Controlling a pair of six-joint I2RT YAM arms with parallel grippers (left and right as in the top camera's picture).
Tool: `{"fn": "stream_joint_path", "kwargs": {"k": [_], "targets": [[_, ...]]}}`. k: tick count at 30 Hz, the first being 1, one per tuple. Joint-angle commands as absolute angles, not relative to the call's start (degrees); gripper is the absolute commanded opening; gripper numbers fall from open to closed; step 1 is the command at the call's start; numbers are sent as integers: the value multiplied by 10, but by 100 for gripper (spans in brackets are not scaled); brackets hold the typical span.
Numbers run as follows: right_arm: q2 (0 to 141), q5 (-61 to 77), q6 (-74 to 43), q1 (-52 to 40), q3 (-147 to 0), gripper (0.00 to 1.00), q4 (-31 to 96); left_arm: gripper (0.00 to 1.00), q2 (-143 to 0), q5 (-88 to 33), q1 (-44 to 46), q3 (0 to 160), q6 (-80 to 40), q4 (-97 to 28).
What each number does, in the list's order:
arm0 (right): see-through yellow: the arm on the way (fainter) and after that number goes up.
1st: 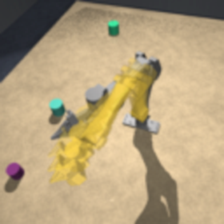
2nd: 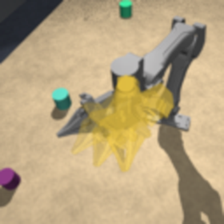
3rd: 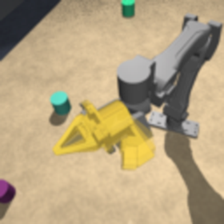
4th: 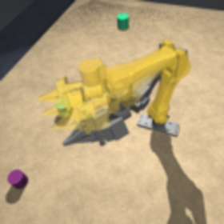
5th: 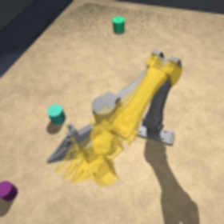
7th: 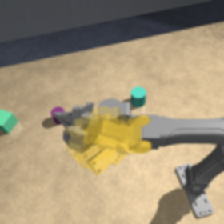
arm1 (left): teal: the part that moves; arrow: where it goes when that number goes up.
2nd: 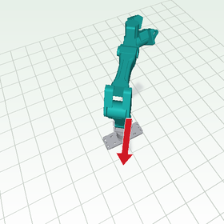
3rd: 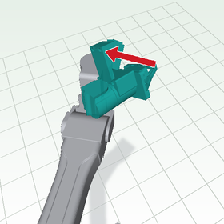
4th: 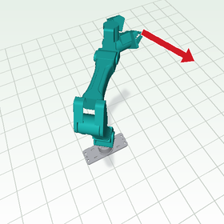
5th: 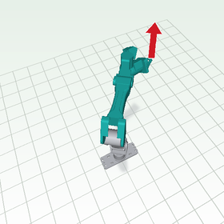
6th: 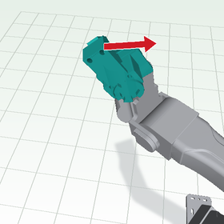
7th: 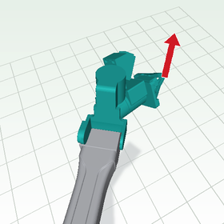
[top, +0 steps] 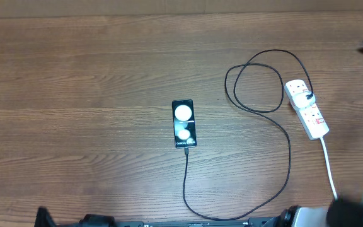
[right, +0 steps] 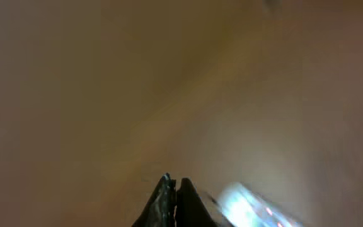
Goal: Plug charger to phone and switch on socket
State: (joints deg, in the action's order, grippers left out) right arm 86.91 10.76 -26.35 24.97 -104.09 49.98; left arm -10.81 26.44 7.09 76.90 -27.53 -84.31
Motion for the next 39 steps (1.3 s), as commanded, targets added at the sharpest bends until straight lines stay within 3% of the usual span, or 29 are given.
{"fn": "stream_joint_path", "kwargs": {"k": [1, 5, 12, 19, 27, 32, 39], "targets": [[766, 200, -300, 247, -1051, 4, 413, 100, -66, 274, 41, 769, -283, -843], [677, 211, -292, 236, -1051, 4, 331, 99, -28, 274, 3, 769, -283, -843], [564, 197, -199, 178, -1051, 4, 393, 100, -3, 274, -76, 779, -283, -910], [446, 180, -177, 88, -991, 4, 409, 100, -3, 276, -94, 778, -283, -919], [270, 181, -177, 124, -911, 4, 373, 100, -3, 276, -94, 778, -283, -926], [199, 181, -175, 161, -912, 5, 452, 100, -3, 276, -94, 778, -283, -926], [124, 181, -136, 108, -911, 5, 465, 100, -3, 276, -94, 778, -283, -927]]}}
